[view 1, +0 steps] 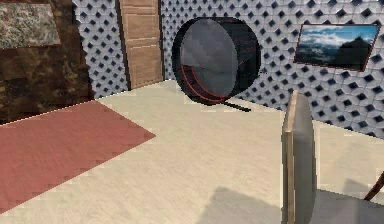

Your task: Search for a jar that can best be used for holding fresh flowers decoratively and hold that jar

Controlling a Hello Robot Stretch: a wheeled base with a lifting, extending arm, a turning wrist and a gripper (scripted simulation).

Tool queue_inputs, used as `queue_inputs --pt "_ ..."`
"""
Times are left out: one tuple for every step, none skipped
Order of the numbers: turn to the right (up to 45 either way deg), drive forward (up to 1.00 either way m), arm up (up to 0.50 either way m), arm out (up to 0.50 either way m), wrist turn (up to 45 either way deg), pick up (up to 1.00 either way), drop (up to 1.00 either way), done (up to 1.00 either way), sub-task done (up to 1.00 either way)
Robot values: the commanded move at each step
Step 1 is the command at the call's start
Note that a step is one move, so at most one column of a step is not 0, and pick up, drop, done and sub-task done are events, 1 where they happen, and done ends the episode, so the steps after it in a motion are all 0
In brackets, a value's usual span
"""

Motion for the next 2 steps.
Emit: queue_inputs --pt "0.0 0.00 0.38 0.00 0.0 0.00 0.00 0.00 0.00" --pt "0.0 0.00 0.00 0.24 0.0 0.00 0.00 0.00 0.00"
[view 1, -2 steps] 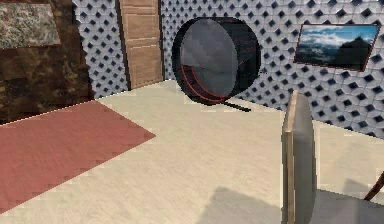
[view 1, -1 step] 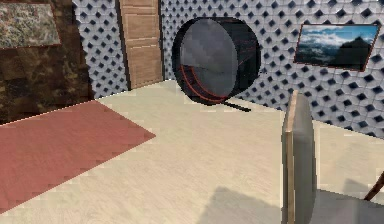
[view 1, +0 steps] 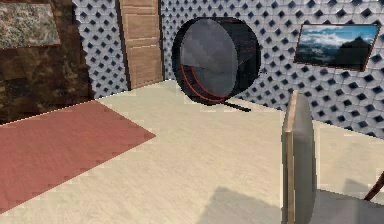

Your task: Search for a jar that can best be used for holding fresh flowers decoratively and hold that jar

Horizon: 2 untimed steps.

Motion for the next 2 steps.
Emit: queue_inputs --pt "0.0 0.00 0.00 0.00 45.0 0.00 0.00 0.00 0.00" --pt "0.0 0.00 0.00 0.00 45.0 0.00 0.00 0.00 0.00"
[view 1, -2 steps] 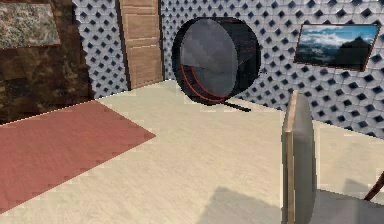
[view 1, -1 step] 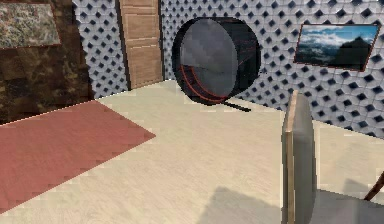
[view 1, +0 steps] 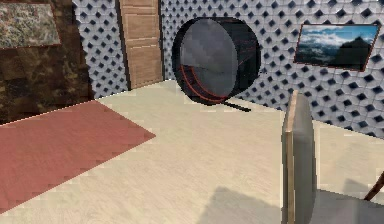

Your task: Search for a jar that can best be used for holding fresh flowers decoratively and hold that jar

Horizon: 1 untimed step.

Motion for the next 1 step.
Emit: queue_inputs --pt "0.0 0.00 0.00 0.00 45.0 0.00 0.00 0.00 0.00"
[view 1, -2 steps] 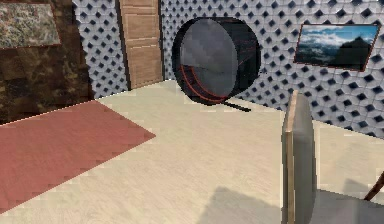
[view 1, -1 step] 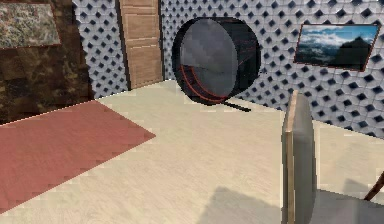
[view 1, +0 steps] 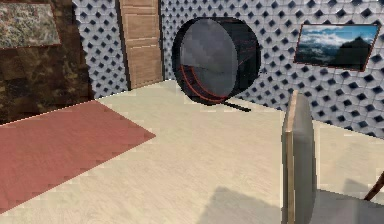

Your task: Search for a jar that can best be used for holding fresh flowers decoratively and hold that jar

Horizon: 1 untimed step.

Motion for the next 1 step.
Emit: queue_inputs --pt "0.0 0.00 0.00 0.00 21.0 0.00 0.00 0.00 0.00"
